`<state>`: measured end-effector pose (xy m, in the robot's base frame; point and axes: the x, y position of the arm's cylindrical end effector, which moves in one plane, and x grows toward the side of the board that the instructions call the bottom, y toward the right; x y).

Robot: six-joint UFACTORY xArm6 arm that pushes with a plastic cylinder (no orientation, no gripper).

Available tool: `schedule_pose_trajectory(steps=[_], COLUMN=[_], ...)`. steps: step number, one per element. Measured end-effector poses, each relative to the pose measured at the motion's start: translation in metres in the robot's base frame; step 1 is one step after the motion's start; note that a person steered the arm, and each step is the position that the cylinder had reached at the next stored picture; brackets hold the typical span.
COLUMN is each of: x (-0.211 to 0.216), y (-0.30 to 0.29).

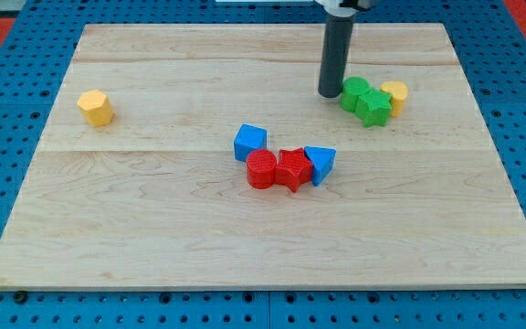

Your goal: Push both the red blocks slightly to the right side of the board

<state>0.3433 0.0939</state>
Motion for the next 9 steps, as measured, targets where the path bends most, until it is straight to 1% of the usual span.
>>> schedule_pose_trajectory(steps=[1,2,3,4,5,6,8,9], x=[0.020,0.027,0.036,0.090,0.123,0.127,0.163,0.162], y=[-0.055,-0.113,-0.144,-0.152,-0.163,-0.135,-0.117,-0.080])
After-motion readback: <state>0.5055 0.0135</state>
